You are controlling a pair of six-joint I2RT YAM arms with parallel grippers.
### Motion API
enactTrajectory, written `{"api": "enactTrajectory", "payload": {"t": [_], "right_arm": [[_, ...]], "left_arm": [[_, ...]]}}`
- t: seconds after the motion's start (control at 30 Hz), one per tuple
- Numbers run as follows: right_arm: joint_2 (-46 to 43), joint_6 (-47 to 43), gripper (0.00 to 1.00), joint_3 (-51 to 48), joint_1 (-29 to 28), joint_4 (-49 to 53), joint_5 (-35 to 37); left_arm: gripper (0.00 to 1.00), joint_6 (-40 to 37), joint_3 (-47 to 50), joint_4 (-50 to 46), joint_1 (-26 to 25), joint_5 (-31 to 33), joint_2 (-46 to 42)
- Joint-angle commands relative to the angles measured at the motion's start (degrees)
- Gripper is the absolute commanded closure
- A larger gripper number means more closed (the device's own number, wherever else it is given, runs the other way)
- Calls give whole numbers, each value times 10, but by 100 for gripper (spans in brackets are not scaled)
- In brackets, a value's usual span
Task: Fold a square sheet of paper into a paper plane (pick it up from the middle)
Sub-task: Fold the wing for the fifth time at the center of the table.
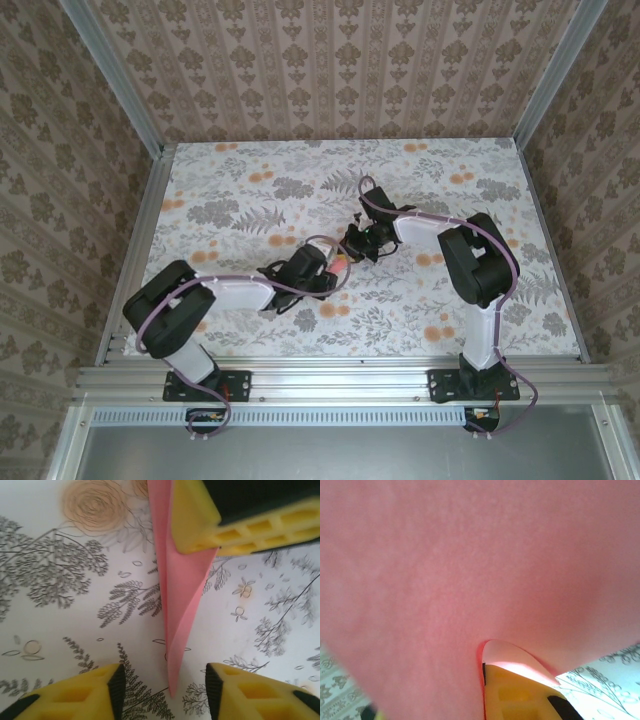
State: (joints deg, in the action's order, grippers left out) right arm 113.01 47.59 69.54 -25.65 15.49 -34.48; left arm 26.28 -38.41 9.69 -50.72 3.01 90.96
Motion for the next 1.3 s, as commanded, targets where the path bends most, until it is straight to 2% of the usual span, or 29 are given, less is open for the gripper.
{"api": "enactTrajectory", "payload": {"t": [0.0,0.07,0.2,0.4,0.6,0.87,1.03,1.27], "right_arm": [[-3,-74,93,-8,4,-22,-43],[-2,-108,94,-8,6,-9,-59],[22,-175,94,5,6,30,-93],[39,-236,95,13,5,33,-127],[57,-265,94,32,5,53,-137],[86,-326,94,73,6,114,-165],[92,-327,89,81,6,119,-164],[84,-305,76,69,6,81,-145]], "left_arm": [[44,50,28,29,32,-77,-45],[41,74,47,56,51,-111,-58],[40,126,72,105,81,-152,-57],[44,182,91,152,108,-175,-36],[50,207,86,164,119,-186,-11],[55,247,85,211,147,-197,11],[52,244,56,216,162,-203,20],[53,257,31,243,163,-203,69]]}}
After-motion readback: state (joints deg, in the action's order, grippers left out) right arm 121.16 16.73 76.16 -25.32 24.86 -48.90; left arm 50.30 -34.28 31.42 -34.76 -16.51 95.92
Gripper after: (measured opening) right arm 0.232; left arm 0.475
